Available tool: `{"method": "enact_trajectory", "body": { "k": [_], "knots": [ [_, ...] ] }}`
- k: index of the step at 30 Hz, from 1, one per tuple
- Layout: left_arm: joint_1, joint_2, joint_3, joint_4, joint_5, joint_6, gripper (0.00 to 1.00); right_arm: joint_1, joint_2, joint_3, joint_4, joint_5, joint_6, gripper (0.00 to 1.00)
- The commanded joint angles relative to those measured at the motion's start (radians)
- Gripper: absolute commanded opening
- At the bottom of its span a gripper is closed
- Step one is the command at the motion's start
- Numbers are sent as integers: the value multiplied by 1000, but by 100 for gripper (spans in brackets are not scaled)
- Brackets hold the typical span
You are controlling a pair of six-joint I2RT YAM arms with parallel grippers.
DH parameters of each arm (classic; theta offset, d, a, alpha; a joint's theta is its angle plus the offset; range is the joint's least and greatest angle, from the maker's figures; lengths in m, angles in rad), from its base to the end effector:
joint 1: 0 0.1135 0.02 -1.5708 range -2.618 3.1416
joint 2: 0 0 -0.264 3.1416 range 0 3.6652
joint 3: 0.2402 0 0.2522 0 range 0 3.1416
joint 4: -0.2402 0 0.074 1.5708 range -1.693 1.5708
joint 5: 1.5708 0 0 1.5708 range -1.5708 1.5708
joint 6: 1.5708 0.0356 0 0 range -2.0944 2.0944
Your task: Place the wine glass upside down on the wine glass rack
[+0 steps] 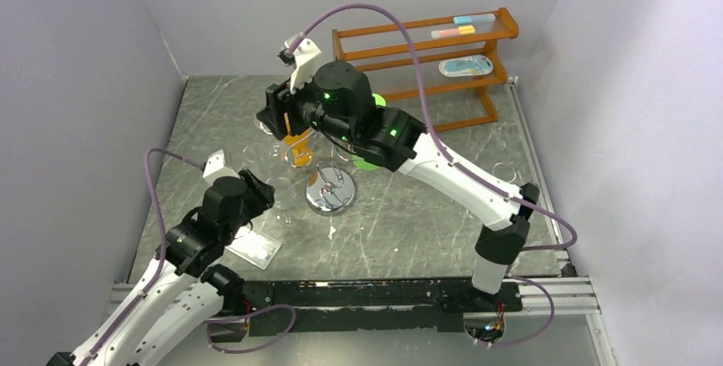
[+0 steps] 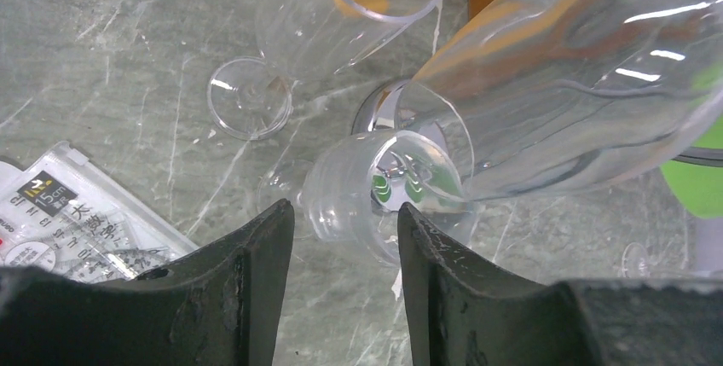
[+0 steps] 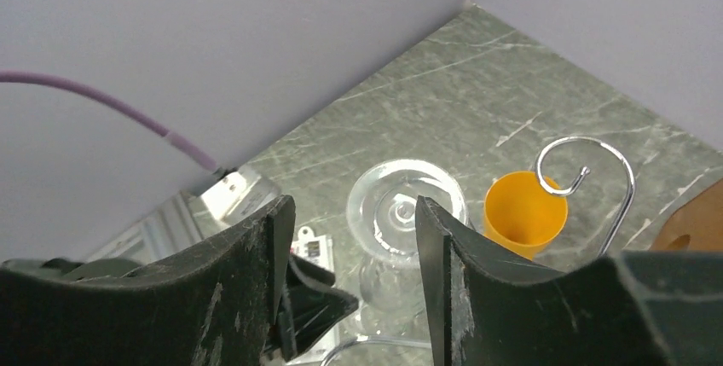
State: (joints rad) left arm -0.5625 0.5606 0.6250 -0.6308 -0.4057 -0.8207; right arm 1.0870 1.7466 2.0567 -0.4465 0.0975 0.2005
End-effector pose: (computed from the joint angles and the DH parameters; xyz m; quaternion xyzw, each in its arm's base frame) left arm 0.1150 -0.0559 0.2722 -0.2067 0.8389 -0.1647 0.4758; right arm 0.1843 0.3432 0.4904 -0.2939 0.6937 0.3647 0.5471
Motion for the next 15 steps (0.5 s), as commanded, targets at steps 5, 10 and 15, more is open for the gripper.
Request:
{"method": "enact_trajectory", "body": {
  "k": [5,10,15],
  "knots": [
    [7,-17,-11,5,-21,-28,53,27,97,72,0,67,-79,57],
    [9,1,-8,10,-33,-30,52,46,109,56,-15,48,-105,56],
    [9,13,-17,23,-34,-36,51,61,125,54,-54,49,-149,55]
  ]
}}
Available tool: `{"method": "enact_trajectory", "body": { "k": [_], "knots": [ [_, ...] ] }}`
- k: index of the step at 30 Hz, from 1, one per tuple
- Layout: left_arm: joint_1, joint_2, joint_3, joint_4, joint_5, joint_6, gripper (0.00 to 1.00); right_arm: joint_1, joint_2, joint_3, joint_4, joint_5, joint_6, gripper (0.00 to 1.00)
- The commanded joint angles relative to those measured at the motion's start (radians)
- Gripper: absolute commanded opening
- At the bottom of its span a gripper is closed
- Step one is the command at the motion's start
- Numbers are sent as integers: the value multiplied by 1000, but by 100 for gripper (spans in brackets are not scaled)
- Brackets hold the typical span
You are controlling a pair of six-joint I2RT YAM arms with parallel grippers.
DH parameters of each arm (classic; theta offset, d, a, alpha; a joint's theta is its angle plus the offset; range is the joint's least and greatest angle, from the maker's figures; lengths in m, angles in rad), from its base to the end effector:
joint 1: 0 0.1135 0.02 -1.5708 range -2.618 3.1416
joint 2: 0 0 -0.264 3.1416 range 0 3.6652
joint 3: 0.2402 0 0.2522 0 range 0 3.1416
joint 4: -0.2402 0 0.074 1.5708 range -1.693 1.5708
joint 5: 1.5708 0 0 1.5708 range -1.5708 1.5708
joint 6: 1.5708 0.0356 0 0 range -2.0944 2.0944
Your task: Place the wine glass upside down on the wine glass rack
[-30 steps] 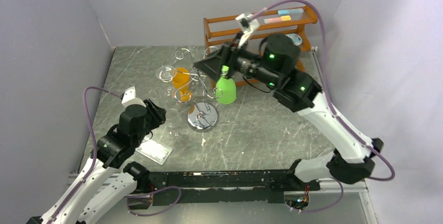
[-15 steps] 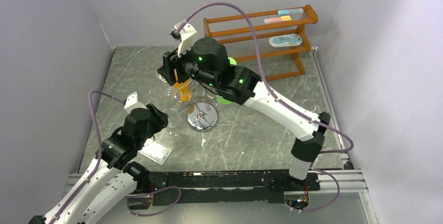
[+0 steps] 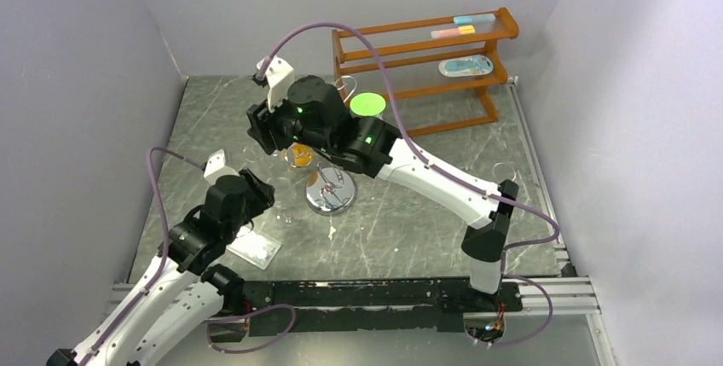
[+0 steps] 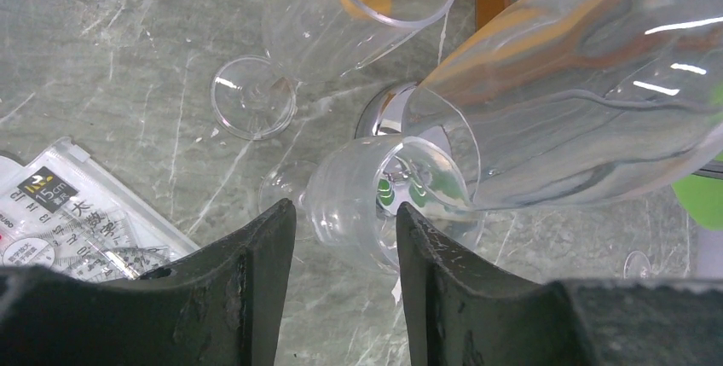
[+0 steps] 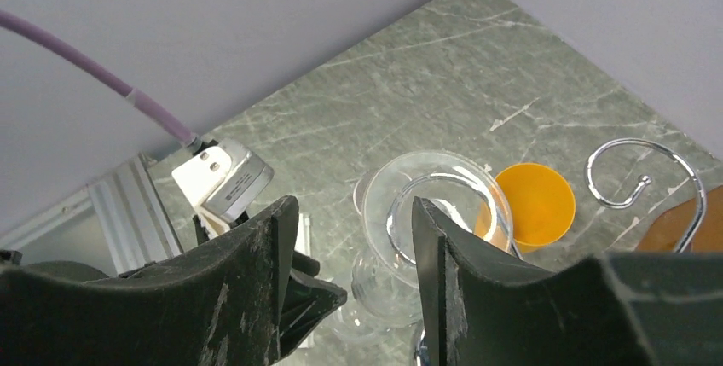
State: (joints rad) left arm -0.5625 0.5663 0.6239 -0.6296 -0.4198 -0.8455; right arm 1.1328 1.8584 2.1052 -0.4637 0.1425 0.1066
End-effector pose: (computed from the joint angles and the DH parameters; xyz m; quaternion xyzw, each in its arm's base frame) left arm 0.1159 -0.0559 0.2715 -0.2199 0.8359 -0.1637 0.4754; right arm 0.1846 0.3822 0.4612 -0.3428 0.6993 0.3177 0.5409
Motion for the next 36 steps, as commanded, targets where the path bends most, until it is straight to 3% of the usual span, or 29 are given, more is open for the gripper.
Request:
{"method": "enact_trajectory", "body": {
  "k": [1,12,20,28,33,36],
  "knots": [
    [8,10,-16,25,-19,-14,51,18,18,6,-46,3,-62,55],
    [8,0,-30,47,-46,-37,53,24,-1,-43,-69,-9,-62,52],
    [7,67,-23,50,-53,-23,41,24,-25,-80,-51,-16,-59,52],
    [7,142,72,-37,-46,97,16,24,-28,-96,-38,-20,-50,51],
    [8,146,134,-102,-30,163,6,25,-26,-99,-36,-20,-45,51],
    [8,152,164,-122,-2,189,5,25,-34,-114,-29,-25,-42,51]
  ]
}}
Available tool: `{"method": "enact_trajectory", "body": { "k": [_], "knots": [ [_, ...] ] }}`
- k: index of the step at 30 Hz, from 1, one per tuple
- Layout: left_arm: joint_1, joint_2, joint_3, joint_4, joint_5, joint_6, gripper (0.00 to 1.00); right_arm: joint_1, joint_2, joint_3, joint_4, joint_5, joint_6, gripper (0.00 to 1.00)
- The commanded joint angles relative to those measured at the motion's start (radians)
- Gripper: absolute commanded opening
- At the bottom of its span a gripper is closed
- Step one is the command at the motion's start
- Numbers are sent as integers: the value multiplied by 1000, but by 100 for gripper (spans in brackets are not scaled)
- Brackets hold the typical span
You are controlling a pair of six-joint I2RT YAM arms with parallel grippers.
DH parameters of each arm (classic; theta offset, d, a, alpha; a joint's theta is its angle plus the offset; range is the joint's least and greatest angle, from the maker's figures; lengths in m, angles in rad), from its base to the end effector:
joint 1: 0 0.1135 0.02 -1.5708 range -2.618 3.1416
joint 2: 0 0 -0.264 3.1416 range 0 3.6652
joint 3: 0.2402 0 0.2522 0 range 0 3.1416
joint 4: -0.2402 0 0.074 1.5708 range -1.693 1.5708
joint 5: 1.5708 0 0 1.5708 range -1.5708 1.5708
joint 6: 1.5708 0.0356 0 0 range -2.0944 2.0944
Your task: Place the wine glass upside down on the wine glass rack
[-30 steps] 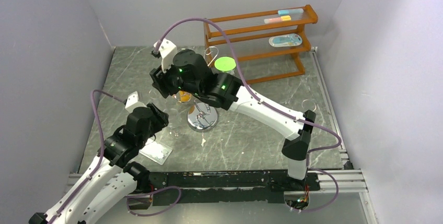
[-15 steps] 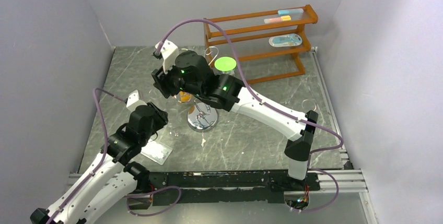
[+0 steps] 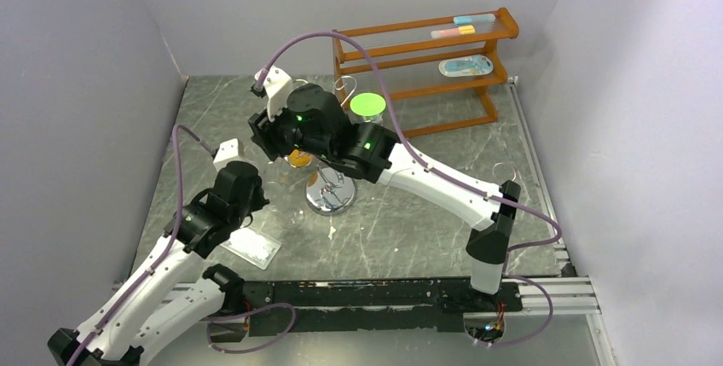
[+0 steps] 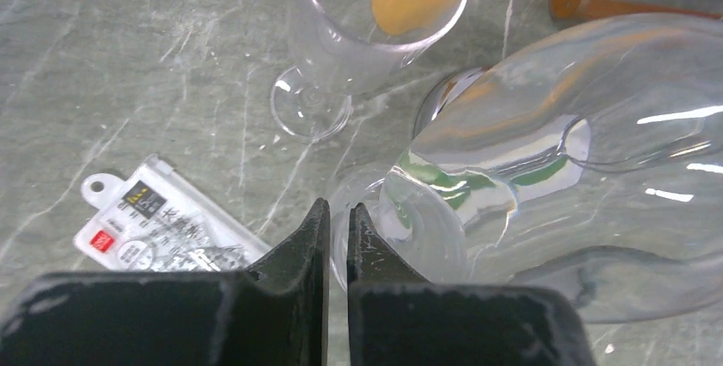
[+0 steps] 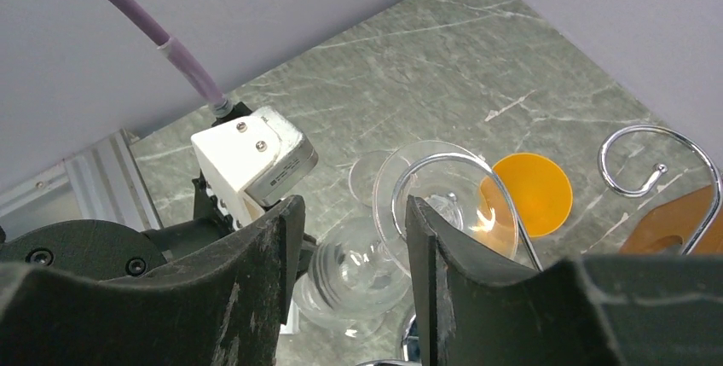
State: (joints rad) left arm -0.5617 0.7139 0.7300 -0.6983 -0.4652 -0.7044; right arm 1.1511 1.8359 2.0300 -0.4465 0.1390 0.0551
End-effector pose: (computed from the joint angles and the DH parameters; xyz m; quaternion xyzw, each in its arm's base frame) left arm 0.1325 -0.0645 0.2836 -0.1615 0.8693 -0.0796 0.4603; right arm 0.1772 0.3850 0.4471 -0.3745 0.6953 0.3013 0.5344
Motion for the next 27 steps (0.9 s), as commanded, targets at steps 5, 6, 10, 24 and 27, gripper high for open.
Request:
{"method": "enact_trajectory", "body": {
  "k": [5,6,10,24,27],
  "knots": [
    [7,42,120,-81,94,83,5,6,-23,-59,-40,-25,12,50],
    [7,51,133,-93,95,89,5,6,-27,-66,-36,-25,14,50],
    [8,88,172,-137,121,121,5,6,-44,-97,-18,-30,19,50],
    [7,53,140,-195,216,110,5,6,-58,-122,-3,-73,12,50],
    [6,50,143,-209,220,113,5,6,-61,-127,-1,-85,16,50]
  ]
}}
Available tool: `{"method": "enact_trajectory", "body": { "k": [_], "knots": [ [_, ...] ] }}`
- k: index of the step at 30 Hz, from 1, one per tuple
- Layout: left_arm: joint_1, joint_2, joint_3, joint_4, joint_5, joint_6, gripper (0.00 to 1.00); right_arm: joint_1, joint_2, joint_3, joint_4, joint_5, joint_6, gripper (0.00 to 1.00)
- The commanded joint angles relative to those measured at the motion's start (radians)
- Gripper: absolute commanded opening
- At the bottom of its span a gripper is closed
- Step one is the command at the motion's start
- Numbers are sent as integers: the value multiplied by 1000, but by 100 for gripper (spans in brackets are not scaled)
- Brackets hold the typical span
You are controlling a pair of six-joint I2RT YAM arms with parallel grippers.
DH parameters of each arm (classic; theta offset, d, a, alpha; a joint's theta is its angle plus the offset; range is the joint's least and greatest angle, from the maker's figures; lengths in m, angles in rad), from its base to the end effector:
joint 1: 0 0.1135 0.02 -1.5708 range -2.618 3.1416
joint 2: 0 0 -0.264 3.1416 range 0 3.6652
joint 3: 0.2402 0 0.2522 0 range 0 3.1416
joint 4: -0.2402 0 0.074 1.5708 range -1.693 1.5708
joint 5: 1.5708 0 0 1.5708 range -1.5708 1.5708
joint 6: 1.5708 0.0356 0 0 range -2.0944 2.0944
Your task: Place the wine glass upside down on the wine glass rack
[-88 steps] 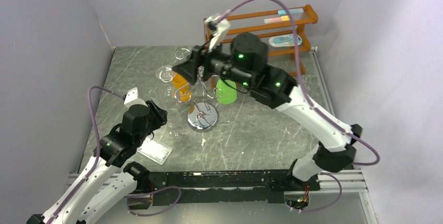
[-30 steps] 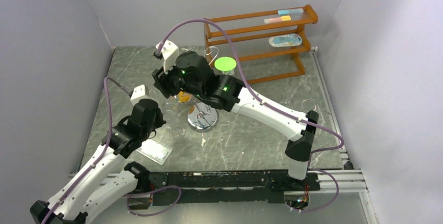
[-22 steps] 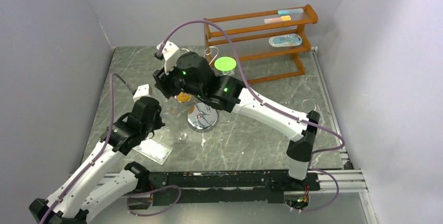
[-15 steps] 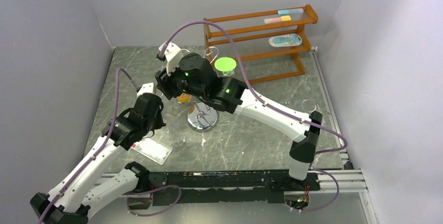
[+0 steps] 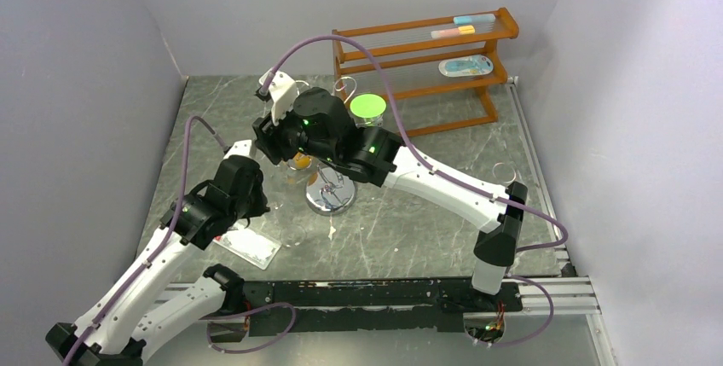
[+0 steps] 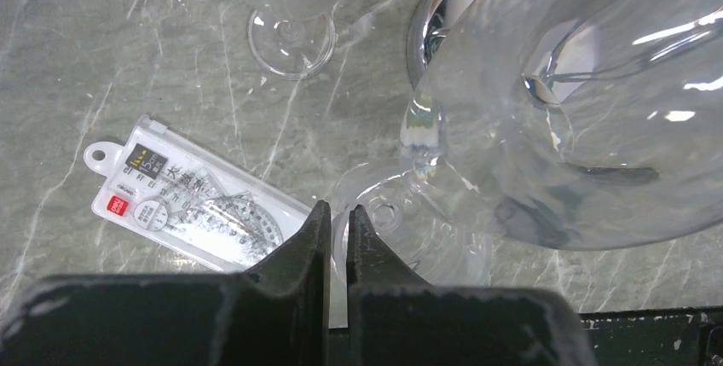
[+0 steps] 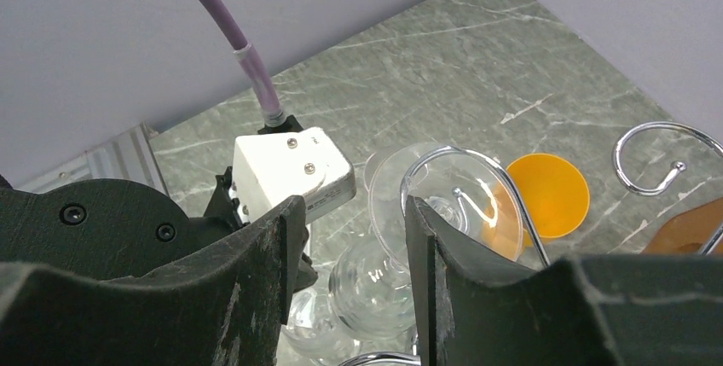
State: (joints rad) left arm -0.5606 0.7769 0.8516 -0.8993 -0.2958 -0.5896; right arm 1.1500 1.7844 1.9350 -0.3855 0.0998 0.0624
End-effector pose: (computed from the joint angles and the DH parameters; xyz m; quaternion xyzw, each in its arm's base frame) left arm 0.1282 -0.0683 0.2974 -0.0671 0.9202 -0.0809 0.3772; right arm 0.1730 0.3779 0.4421 -0.3793 0.6870 0.3203 0.5307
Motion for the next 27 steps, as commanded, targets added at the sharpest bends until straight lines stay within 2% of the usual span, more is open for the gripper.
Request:
{"method": "enact_trajectory", "body": {
  "k": [1,11,17,27],
  "knots": [
    [5,-14,23,-13,54,-2,5,8,-10,-35,-61,-50,13,50],
    [7,-47,-1,-43,104,5,5,7,-21,-44,-51,-78,37,50],
    [6,-21,38,-75,96,24,5,8,-15,-43,-53,-75,38,50],
    [7,-63,73,-105,25,9,5,7,-47,-52,-39,-95,65,51]
  ]
}}
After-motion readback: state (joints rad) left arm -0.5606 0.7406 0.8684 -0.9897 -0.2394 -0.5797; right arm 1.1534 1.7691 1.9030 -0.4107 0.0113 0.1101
